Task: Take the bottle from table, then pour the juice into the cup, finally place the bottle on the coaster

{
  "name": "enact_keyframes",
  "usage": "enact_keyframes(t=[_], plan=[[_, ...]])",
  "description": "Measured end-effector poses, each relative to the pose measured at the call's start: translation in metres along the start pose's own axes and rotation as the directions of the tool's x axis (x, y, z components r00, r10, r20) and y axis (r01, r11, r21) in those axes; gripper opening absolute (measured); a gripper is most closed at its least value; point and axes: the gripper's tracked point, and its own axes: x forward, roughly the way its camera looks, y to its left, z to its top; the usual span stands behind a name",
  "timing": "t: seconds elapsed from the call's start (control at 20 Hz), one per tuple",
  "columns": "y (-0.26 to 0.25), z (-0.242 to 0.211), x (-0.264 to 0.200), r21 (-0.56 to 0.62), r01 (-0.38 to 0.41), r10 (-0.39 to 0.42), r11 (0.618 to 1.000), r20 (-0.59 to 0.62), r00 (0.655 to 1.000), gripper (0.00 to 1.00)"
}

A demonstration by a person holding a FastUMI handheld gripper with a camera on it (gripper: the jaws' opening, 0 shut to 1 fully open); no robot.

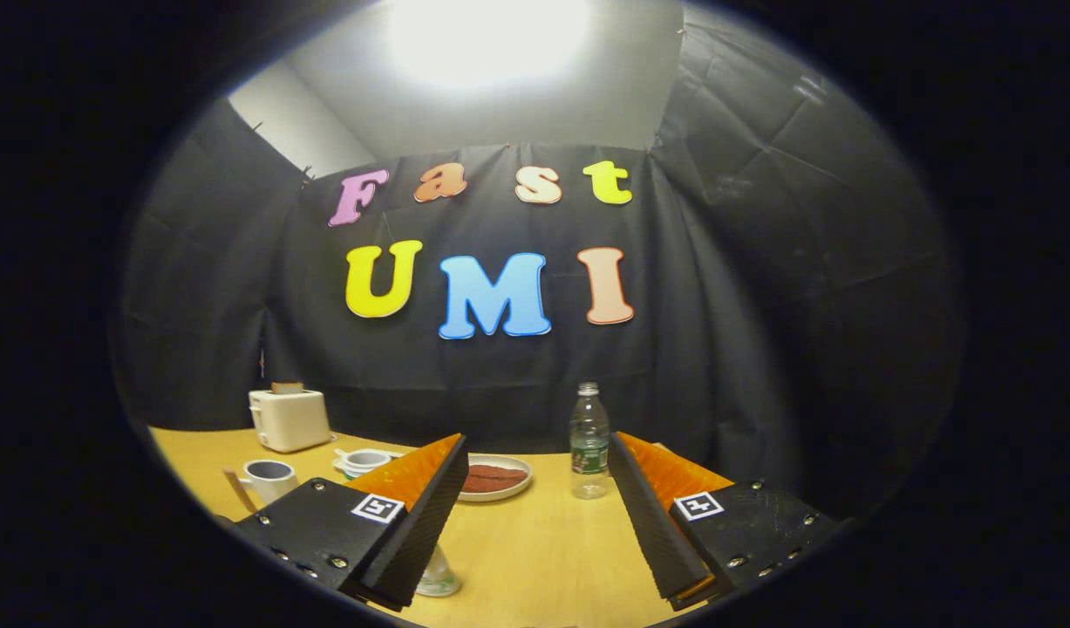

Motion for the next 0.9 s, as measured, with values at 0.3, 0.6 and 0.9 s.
enact_keyframes(t=[0.3, 0.6, 0.9], plan=[[0.035, -0.008, -0.008, 0.067, -0.094, 0.097, 0.993, -0.045, 0.994, 0.97], [0.059, -0.036, -0.012, 0.118, -0.126, 0.138, 0.985, -0.1, 0.985, 0.98], [0.082, -0.058, -0.011, 0.097, -0.163, 0.175, 0.982, -0.129, 0.976, 0.98]])
